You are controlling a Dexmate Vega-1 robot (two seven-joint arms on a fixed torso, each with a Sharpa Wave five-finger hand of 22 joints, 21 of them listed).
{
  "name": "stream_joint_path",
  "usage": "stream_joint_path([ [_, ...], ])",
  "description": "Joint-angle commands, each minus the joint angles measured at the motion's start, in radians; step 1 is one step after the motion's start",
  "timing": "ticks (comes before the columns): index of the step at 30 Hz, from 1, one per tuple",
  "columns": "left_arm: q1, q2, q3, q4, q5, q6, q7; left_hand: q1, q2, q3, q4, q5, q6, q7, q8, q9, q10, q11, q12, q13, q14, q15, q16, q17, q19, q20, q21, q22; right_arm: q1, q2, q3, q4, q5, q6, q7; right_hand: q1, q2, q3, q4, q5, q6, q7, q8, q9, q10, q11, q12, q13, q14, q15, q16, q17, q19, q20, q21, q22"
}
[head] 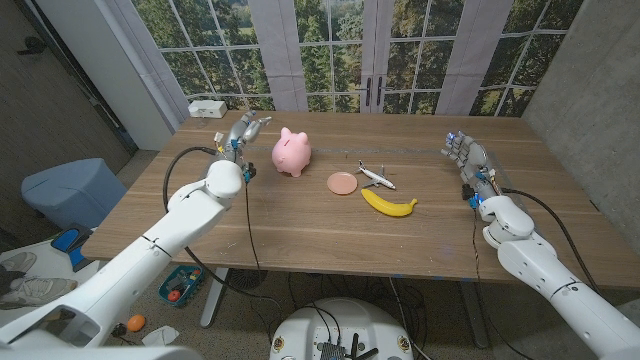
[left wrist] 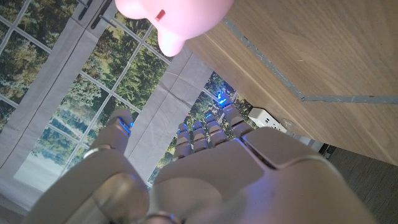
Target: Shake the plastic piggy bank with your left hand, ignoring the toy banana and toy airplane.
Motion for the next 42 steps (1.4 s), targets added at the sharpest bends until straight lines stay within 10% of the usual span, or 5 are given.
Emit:
stream_joint_path([
  [1,-0.125,0.094,0.063,-0.065,-0.011,0.260,-0.132,0.005,-0.029,-0.009,-0.005,-0.003,-0.016,-0.001,-0.002,0.003,-0.003,-0.009,0.000,0.003,-0.005,0.005,-0.001,0.005,-0.009,0.002,-0.013,0.006,-0.027,-0.005,0.013,-0.021,-0.008,0.008,-0.013,0.007,-0.002,0.000,-0.005,0.008,0.012,0.002,0.003,0.006,0.013,0.001,-0.004,0.002,0.008,-0.017,0.009,0.001,0.010,-0.028,-0.004,0.005],
  [23,-0.457,0.106,0.369,-0.086,0.124,0.671,-0.305,0.074,-0.125,-0.031,-0.011,-0.003,-0.089,0.003,0.006,0.008,-0.053,-0.009,-0.011,0.010,-0.051,0.028,-0.009,0.009,-0.039,0.035,-0.071,0.006,-0.042,-0.002,0.036,0.001,0.004,0.035,0.005,0.006,-0.003,-0.006,-0.015,0.009,0.023,0.006,0.003,0.006,0.027,0.012,-0.005,0.000,0.017,-0.009,0.011,-0.003,0.023,-0.022,-0.012,0.006],
  [42,-0.602,0.070,0.508,-0.029,0.107,0.785,-0.387,0.113,-0.194,-0.073,-0.003,0.003,-0.162,0.012,0.004,0.011,-0.125,0.024,-0.017,0.014,-0.102,0.057,-0.010,0.011,-0.059,0.052,-0.121,0.008,-0.062,-0.012,0.052,0.002,0.016,0.047,0.024,0.003,-0.003,-0.011,-0.020,0.010,0.031,0.009,0.003,0.007,0.037,0.014,-0.006,0.000,0.025,-0.007,0.014,-0.006,0.037,-0.016,-0.018,0.006],
])
